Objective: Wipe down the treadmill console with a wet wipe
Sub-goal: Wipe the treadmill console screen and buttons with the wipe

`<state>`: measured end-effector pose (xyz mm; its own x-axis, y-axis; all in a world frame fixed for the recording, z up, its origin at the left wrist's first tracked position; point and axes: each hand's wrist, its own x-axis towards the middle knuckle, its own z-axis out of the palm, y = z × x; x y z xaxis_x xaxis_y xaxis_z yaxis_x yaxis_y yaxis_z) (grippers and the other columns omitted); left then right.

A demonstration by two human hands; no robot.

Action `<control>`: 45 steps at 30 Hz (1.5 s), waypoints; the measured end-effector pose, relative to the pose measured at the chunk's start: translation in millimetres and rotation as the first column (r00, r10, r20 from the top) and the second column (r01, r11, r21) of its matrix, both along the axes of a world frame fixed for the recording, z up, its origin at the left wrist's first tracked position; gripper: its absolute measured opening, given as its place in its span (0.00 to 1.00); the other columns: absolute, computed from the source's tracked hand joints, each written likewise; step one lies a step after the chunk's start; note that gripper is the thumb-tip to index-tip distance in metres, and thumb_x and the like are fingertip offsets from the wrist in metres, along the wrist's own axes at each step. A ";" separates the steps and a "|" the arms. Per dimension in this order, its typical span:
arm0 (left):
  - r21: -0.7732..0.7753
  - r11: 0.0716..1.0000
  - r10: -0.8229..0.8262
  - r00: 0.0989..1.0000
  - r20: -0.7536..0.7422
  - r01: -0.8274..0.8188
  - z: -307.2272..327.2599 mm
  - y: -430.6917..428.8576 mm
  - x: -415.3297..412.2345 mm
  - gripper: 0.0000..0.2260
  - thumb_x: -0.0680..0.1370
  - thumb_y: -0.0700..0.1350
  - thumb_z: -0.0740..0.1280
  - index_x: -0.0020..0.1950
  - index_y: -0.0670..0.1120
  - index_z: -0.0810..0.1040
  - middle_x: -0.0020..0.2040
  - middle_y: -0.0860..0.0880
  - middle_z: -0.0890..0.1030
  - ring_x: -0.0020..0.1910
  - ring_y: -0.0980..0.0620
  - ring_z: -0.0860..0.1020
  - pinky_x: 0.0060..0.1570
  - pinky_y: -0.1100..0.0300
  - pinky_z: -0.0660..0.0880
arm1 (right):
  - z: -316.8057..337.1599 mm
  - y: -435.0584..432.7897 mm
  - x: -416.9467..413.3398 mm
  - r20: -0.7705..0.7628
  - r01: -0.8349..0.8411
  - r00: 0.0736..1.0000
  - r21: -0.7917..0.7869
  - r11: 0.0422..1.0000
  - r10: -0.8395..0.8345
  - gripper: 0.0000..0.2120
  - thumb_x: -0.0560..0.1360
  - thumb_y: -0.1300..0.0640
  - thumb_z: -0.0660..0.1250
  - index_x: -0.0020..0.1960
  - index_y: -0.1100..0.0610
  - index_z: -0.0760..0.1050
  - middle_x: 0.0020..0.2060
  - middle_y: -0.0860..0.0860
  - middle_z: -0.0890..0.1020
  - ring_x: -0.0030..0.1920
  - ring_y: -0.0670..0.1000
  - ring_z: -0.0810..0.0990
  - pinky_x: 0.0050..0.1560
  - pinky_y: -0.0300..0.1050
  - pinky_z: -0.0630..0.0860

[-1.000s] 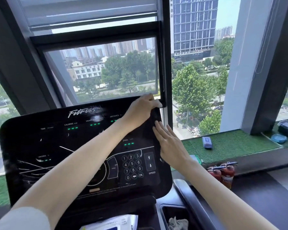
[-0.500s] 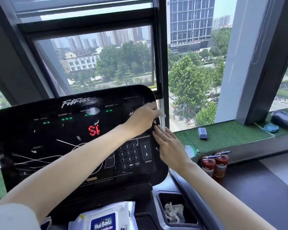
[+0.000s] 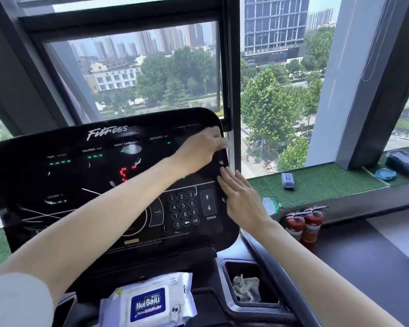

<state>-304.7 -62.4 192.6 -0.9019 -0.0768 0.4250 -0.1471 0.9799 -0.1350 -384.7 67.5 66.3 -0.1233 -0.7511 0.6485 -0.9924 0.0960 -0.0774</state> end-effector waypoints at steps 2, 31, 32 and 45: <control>0.082 0.993 0.098 0.971 -0.219 -0.082 18.7 -13.1 -5.5 0.11 0.79 0.39 0.61 0.58 0.47 0.79 0.43 0.49 0.72 0.41 0.53 0.71 0.39 0.61 0.67 | -0.6 -0.9 -0.4 0.005 0.002 1.000 -0.005 1.000 -0.002 0.26 0.65 0.71 0.66 0.63 0.67 0.73 0.66 0.61 0.72 0.68 0.57 0.69 0.67 0.57 0.67; 0.000 0.999 -0.049 0.998 0.037 0.049 -55.9 34.5 18.6 0.14 0.68 0.26 0.65 0.49 0.41 0.77 0.45 0.46 0.74 0.45 0.49 0.72 0.34 0.55 0.76 | -25.5 13.9 5.7 0.068 0.067 0.995 0.048 0.997 -0.070 0.27 0.68 0.66 0.48 0.63 0.68 0.73 0.66 0.62 0.72 0.69 0.57 0.68 0.70 0.52 0.62; 0.022 1.000 -0.014 1.000 0.011 0.014 -47.2 30.4 15.8 0.16 0.70 0.26 0.63 0.52 0.42 0.77 0.46 0.46 0.74 0.47 0.50 0.71 0.37 0.56 0.75 | -26.4 13.4 5.4 0.068 0.062 0.996 0.044 0.997 -0.065 0.27 0.68 0.66 0.48 0.63 0.68 0.72 0.66 0.62 0.72 0.69 0.57 0.67 0.70 0.52 0.63; 0.047 0.993 0.115 0.979 -0.171 -0.109 -24.9 3.5 5.8 0.15 0.75 0.30 0.63 0.56 0.45 0.78 0.46 0.47 0.73 0.46 0.52 0.69 0.39 0.54 0.75 | -34.7 13.1 3.4 -0.058 0.074 0.996 0.056 0.996 -0.071 0.30 0.65 0.73 0.59 0.68 0.69 0.66 0.69 0.63 0.66 0.71 0.60 0.63 0.71 0.55 0.60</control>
